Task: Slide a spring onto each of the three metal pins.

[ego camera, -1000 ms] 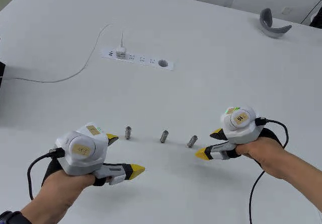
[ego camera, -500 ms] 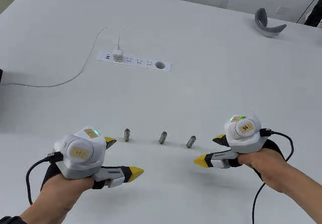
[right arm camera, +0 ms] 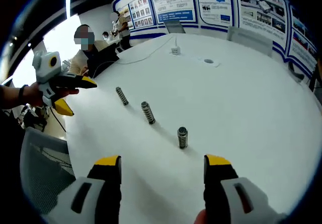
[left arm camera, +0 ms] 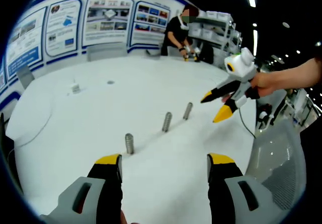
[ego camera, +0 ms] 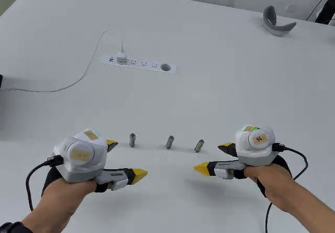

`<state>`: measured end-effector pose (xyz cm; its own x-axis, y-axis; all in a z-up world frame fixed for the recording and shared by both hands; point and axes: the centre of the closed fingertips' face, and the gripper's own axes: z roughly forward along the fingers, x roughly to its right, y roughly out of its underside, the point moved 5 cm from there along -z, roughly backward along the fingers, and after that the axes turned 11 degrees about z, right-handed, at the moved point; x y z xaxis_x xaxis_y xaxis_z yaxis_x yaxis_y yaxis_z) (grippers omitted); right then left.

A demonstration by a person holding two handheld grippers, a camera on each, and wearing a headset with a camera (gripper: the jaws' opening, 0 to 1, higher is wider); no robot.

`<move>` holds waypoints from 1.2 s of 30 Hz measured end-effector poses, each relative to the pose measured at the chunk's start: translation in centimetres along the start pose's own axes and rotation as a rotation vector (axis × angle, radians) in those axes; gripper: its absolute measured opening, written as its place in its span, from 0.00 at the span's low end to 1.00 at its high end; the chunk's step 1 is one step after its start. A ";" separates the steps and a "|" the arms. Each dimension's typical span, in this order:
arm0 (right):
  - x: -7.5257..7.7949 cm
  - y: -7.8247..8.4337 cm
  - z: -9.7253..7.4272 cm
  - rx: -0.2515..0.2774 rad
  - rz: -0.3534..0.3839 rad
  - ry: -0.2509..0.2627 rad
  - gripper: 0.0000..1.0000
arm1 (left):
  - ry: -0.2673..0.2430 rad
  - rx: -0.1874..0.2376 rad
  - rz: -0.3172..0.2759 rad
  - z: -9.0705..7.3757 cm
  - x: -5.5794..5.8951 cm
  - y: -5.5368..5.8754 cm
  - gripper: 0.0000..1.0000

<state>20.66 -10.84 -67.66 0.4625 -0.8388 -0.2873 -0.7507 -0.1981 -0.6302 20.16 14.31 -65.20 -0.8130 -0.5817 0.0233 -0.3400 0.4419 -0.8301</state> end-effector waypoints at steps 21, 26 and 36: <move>-2.4 0.7 -0.9 0.102 0.065 -0.024 0.79 | -0.030 0.009 -0.016 -0.8 -1.0 0.0 0.72; -2.8 0.7 -1.0 0.108 0.061 -0.027 0.80 | -0.030 0.005 -0.020 -0.8 -1.0 0.2 0.72; -2.7 0.6 -1.2 0.111 0.059 -0.030 0.82 | -0.029 0.007 -0.022 -0.8 -1.0 0.2 0.73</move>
<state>18.35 -9.33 -66.38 0.4347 -0.8312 -0.3466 -0.7209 -0.0906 -0.6871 20.48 15.52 -64.90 -0.7914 -0.6108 0.0255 -0.3543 0.4243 -0.8333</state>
